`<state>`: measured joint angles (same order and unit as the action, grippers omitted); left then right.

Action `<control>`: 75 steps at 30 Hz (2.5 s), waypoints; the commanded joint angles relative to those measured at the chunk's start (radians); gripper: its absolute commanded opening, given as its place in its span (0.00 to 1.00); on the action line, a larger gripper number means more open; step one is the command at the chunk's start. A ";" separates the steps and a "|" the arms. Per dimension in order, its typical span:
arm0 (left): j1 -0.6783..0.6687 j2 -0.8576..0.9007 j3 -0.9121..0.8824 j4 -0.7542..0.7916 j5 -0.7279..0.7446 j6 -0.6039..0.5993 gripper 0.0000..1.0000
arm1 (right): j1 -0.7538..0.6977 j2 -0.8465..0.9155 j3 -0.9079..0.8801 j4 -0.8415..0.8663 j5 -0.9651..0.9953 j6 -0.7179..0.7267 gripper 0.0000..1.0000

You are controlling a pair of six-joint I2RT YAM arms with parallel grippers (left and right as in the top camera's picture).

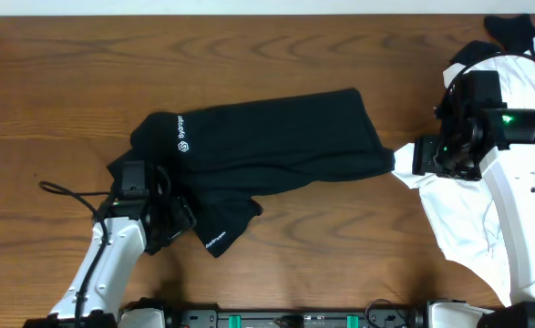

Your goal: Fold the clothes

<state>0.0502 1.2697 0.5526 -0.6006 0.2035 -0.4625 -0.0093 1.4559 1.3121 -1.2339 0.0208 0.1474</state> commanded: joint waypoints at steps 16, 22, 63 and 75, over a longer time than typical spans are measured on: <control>-0.012 0.099 -0.026 0.134 0.037 0.024 0.74 | -0.003 0.003 0.000 -0.001 -0.004 -0.014 0.66; -0.056 0.214 -0.026 0.217 0.078 0.024 0.74 | -0.003 0.003 0.000 -0.004 -0.003 -0.014 0.66; 0.024 -0.437 0.279 -0.363 -0.064 0.144 0.06 | 0.099 0.003 -0.005 0.034 -0.115 -0.112 0.69; 0.200 -0.529 0.279 -0.331 -0.066 0.045 0.06 | 0.147 0.061 -0.294 0.393 -0.253 -0.111 0.72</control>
<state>0.2379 0.7345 0.8181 -0.9382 0.1535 -0.3786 0.1074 1.4818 1.0748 -0.8864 -0.1562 0.0475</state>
